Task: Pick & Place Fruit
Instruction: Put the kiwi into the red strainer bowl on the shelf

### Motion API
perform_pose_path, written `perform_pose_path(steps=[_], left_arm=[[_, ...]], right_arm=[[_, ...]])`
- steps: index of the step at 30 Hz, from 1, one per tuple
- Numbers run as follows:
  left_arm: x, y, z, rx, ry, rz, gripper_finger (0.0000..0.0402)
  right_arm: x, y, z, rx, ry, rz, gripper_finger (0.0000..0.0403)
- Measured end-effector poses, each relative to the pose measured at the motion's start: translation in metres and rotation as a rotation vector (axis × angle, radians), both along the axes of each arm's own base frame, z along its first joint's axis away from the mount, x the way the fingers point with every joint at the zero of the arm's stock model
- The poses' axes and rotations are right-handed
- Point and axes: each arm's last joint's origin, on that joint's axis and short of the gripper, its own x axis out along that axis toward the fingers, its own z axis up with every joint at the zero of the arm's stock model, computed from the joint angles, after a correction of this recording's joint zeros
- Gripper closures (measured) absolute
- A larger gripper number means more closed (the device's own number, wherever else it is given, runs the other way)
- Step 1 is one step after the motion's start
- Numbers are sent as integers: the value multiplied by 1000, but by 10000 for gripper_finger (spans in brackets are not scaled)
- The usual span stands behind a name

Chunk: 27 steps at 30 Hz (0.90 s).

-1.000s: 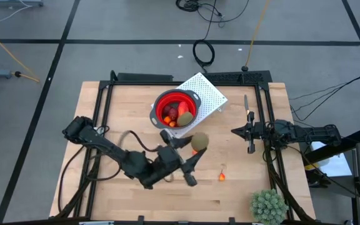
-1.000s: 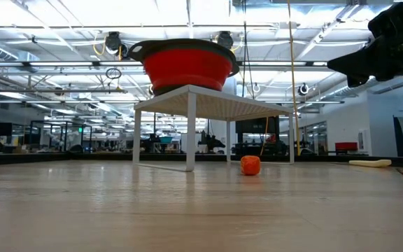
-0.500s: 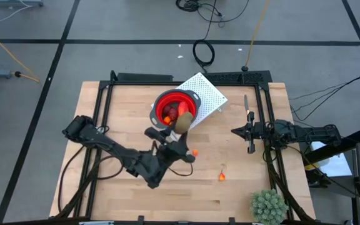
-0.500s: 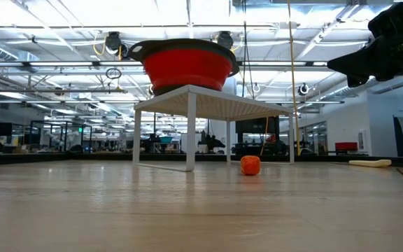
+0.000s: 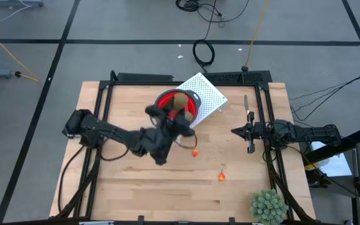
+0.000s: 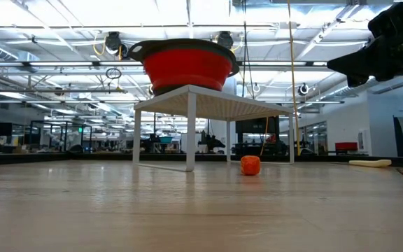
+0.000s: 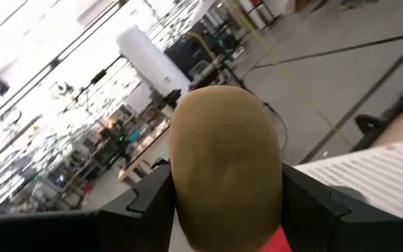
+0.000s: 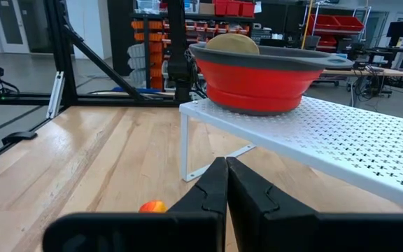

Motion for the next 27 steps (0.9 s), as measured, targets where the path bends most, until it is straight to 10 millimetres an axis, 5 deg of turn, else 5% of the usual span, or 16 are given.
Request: perform_pose_path(steps=[9,14,27], left_arm=[[-14,41,23,-26,-96,80,199],[-22,57,16,-63,-137,-52,199],[-55,116,-22,-654,-151,-172,199]], right_arm=[[0,0,0,3,0,0,403],[0,0,0,3,0,0,403],[0,0,0,4,-1,0,403]])
